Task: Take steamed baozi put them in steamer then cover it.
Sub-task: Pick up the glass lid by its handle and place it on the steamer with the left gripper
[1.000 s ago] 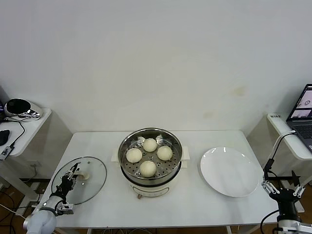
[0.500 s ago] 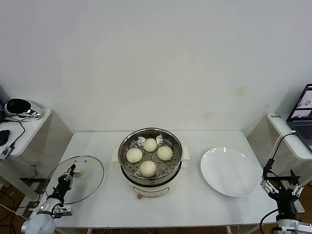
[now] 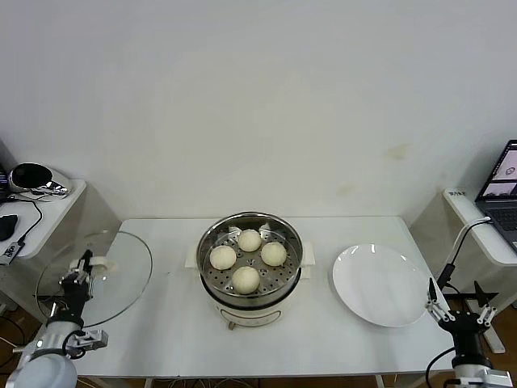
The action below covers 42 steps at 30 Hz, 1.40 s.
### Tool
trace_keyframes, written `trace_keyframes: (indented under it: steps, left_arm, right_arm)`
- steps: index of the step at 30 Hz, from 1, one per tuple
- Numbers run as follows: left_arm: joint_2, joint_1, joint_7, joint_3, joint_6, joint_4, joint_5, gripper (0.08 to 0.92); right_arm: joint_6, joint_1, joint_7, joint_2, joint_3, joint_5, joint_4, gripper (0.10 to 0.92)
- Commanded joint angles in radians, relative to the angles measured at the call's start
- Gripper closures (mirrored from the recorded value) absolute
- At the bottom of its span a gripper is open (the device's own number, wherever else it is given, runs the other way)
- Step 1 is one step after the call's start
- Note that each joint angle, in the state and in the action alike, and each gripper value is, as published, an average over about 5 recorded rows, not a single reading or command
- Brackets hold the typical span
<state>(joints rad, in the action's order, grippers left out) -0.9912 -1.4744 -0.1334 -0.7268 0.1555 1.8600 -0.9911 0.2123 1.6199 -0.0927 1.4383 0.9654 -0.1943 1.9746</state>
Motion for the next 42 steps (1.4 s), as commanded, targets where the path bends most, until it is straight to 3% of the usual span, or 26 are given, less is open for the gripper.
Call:
trace_keyframes:
  steps: [1, 6, 10, 18, 27, 42]
  left_arm:
    - [0.138, 0.005, 0.147, 0.161, 0.321, 0.375, 0.173, 0.869]
    - [0.173, 0.188, 0.152, 0.4, 0.379, 0.317, 0.141, 0.869]
    - [0.157, 0.302, 0.201, 0.535, 0.448, 0.299, 0.101, 0.869]
    - [0.014, 0.447, 0.33, 0.67, 0.558, 0.269, -0.08, 0.869]
    - [-0.176, 0.539, 0.458, 0.809, 0.585, 0.173, -0.368, 0.869]
    - [-0.339, 0.583, 0.476, 0.904, 0.572, 0.044, -0.444, 0.869]
  right_arm:
    - [0.005, -0.002, 0.001, 0.004, -0.03, 0.033, -0.001, 0.203]
    - [0.01, -0.013, 0.007, 0.018, -0.04, 0.068, -0.014, 0.203]
    - [0.011, -0.026, 0.023, 0.035, -0.047, 0.116, -0.02, 0.203]
    - [0.002, -0.046, 0.057, 0.062, -0.079, 0.208, -0.026, 0.203]
    - [0.005, -0.047, 0.062, 0.074, -0.1, 0.237, -0.03, 0.203]
    - [0.01, -0.035, 0.057, 0.075, -0.106, 0.231, -0.036, 0.203]
